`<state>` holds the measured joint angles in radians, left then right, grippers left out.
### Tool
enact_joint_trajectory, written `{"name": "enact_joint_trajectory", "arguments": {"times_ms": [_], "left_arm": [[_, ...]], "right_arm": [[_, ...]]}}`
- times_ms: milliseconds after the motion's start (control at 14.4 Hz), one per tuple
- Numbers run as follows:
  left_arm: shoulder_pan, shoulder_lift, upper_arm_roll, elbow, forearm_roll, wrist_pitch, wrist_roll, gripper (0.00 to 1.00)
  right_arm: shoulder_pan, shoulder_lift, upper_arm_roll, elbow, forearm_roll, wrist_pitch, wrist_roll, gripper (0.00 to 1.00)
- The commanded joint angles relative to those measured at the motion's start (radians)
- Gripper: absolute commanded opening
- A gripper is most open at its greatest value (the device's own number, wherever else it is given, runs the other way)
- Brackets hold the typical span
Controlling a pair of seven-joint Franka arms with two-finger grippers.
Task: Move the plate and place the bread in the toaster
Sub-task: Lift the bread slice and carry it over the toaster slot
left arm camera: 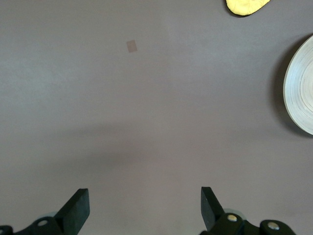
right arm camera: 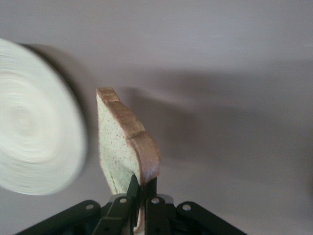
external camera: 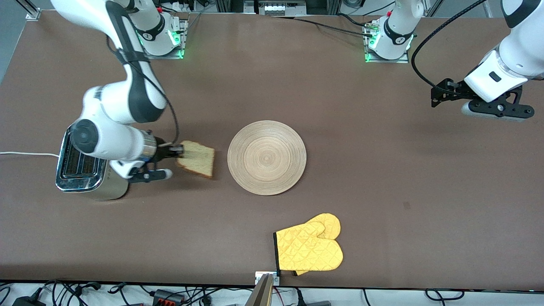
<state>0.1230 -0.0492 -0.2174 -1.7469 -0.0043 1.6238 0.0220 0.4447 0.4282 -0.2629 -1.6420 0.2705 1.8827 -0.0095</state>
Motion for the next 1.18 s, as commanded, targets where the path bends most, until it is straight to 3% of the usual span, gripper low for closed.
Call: {"name": "enact_joint_trajectory", "arguments": {"times_ms": [0, 208, 417, 625, 833, 1111], "left_arm": [[-0.117, -0.004, 0.143, 0.010, -0.011, -0.035, -0.008, 1.00], [-0.117, -0.003, 0.150, 0.010, -0.011, -0.033, -0.002, 1.00], [-0.115, 0.006, 0.150, 0.007, -0.011, -0.027, 0.002, 1.00], [-0.115, 0.015, 0.150, 0.009, -0.003, -0.024, -0.001, 1.00], [-0.111, 0.020, 0.150, 0.010, 0.000, -0.022, -0.008, 1.00], [-0.112, 0.019, 0.150, 0.013, -0.003, -0.024, -0.007, 1.00]], "right_arm": [[0.006, -0.031, -0.059, 0.031, -0.140, -0.101, 0.003, 0.00], [0.005, -0.045, -0.133, 0.132, -0.273, -0.242, -0.001, 0.00], [0.005, -0.045, -0.153, 0.201, -0.417, -0.319, -0.001, 0.00], [0.005, -0.068, -0.156, 0.214, -0.606, -0.314, -0.030, 0.00], [0.000, -0.057, -0.156, 0.196, -0.681, -0.287, -0.053, 0.00], [-0.008, -0.054, -0.157, 0.149, -0.686, -0.258, -0.044, 0.00]]}}
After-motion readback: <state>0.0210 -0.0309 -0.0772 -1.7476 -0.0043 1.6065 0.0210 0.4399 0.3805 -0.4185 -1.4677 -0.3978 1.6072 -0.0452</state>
